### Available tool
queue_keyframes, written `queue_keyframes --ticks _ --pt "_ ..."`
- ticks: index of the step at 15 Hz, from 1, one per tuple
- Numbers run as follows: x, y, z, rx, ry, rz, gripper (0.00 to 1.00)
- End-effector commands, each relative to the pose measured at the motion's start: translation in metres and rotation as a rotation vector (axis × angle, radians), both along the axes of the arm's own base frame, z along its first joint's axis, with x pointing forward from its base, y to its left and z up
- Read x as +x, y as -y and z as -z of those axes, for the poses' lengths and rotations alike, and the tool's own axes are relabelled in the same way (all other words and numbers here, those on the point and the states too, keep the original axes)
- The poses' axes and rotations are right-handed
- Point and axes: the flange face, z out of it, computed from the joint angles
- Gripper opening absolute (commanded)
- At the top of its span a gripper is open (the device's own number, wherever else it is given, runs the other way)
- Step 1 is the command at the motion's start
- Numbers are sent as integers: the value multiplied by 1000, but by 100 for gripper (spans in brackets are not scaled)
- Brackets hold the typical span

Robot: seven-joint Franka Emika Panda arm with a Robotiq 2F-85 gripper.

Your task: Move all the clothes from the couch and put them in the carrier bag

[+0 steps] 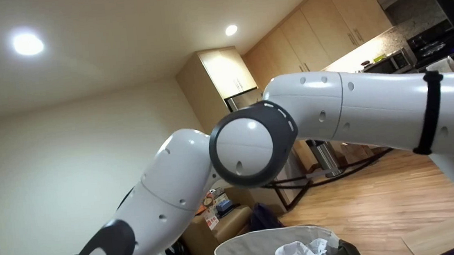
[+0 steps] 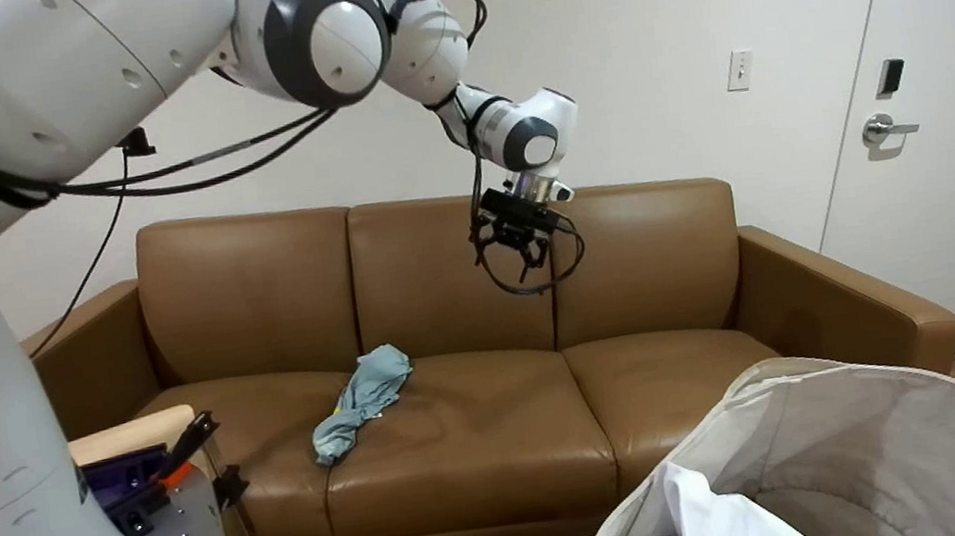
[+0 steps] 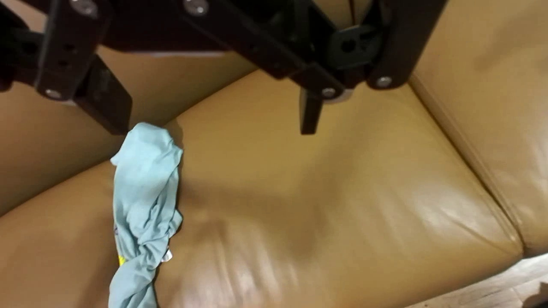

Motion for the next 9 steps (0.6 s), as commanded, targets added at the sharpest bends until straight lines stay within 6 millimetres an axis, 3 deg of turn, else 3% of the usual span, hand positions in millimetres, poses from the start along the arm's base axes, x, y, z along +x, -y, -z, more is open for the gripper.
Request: queue_keyframes --ticks 1,6,9 --pt "-1 -10 8 5 -23 -47 100" --pt "10 7 10 28 -39 -95 100" --pt "10 -2 14 39 -45 -173 100"
